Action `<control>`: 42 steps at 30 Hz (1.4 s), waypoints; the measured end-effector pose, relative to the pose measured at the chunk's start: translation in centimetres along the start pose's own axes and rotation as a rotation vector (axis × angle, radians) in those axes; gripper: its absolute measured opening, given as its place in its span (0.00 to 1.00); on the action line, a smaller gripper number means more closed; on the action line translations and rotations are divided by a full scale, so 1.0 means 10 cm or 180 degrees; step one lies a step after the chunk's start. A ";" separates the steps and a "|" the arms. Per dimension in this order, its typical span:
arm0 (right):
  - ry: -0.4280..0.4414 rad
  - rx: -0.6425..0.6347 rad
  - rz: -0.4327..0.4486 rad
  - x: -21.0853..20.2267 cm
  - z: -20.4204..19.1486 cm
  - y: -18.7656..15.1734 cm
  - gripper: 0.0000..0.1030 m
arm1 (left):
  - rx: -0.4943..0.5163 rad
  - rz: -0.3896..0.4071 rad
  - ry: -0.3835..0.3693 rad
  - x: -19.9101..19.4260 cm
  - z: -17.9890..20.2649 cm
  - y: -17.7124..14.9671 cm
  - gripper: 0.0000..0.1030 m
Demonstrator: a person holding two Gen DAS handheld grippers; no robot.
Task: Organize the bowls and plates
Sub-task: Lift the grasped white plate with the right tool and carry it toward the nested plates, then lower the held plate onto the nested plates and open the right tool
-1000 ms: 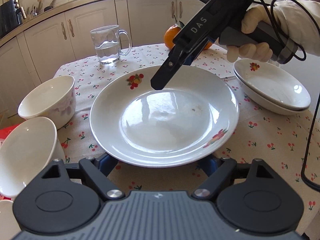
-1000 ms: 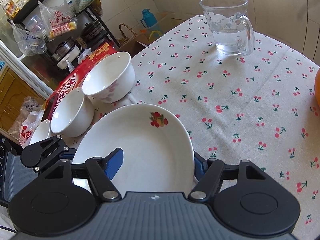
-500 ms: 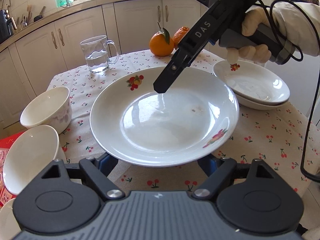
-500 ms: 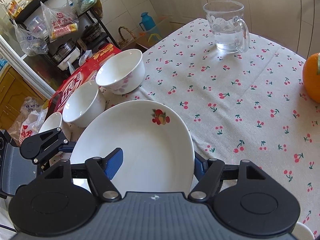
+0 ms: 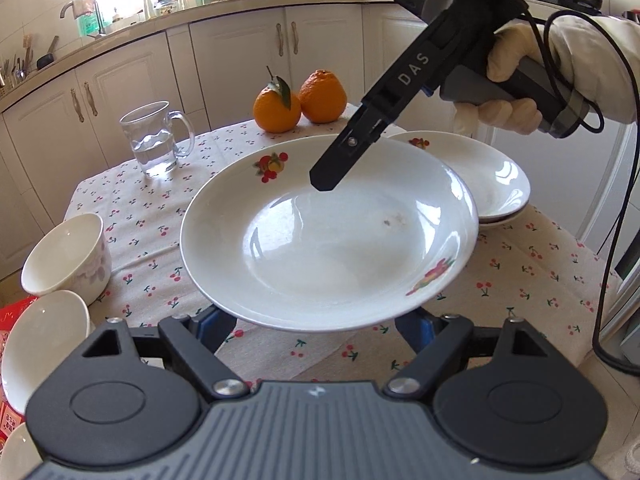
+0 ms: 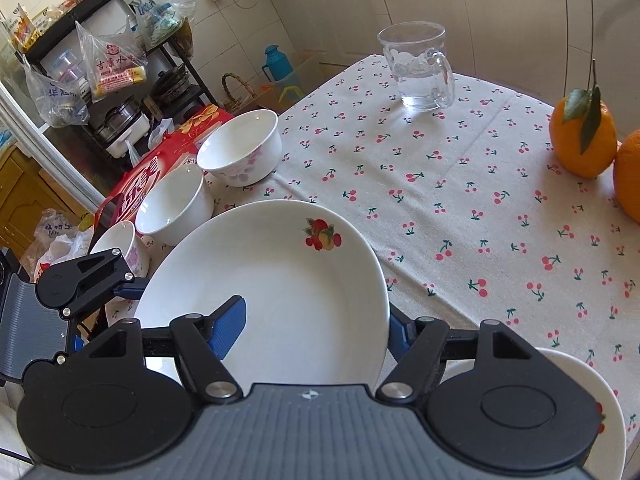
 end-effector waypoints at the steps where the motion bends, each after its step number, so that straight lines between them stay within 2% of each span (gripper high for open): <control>1: -0.0018 0.0009 0.0019 -0.04 0.01 -0.03 0.74 | 0.0023 0.0006 -0.0021 0.00 0.03 0.02 0.83; 16: -0.0306 0.0335 0.0246 -0.63 0.26 -0.59 0.74 | 0.0380 0.0029 -0.0375 0.15 0.51 0.29 0.83; 25: -0.0443 0.0529 0.0312 -0.79 0.42 -0.84 0.74 | 0.0479 0.0000 -0.0557 0.32 0.66 0.38 0.83; 42: -0.0504 0.0733 0.0367 -0.80 0.61 -1.03 0.74 | 0.0644 -0.0024 -0.0593 0.50 0.68 0.47 0.83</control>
Point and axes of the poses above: each gripper's, at about its wrist camera, not at the fingertips, and x roughly the way its jaws point, z to its right, y to its top, the point moved 2 cm from there along x, roughly the way its jaws point, and after that the axes turned 3 degrees about -z, right-handed, at the moved point
